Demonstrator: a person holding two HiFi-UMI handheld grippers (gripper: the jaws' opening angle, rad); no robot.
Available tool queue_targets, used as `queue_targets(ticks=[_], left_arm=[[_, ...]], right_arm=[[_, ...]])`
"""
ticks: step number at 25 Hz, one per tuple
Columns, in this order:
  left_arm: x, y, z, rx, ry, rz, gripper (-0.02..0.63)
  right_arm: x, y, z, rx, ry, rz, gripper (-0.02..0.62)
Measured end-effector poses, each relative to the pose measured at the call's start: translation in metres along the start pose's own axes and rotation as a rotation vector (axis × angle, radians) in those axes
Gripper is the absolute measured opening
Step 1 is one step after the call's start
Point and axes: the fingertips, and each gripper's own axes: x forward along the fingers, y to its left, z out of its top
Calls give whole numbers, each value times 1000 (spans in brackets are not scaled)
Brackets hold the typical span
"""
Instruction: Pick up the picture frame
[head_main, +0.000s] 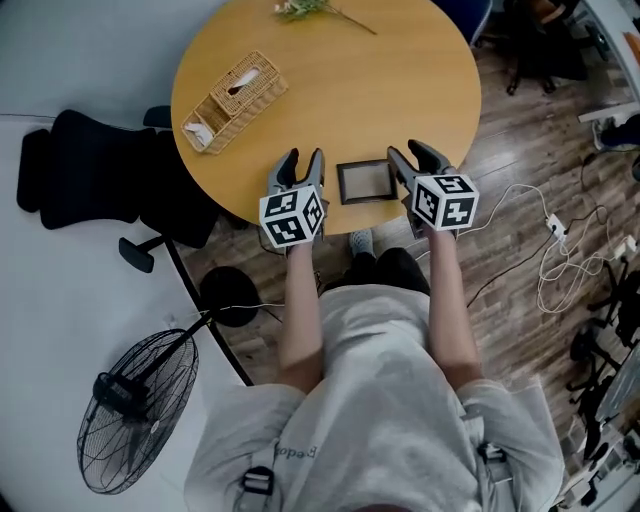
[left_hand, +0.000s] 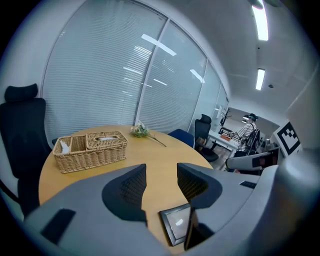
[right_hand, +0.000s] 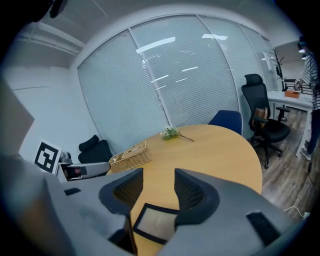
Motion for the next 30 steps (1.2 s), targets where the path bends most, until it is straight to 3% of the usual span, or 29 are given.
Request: queue_targets(ticks=[4, 14, 30], left_arm=[[5, 1, -33, -18, 40, -3, 209], [27, -17, -135, 0, 240, -10, 209], [64, -17, -190, -58, 315, 42, 209]], right_arm=[[7, -7, -32, 30, 38, -41, 199], [28, -37, -121, 119, 143, -105, 199], [55, -56, -167, 99, 218, -162, 199]])
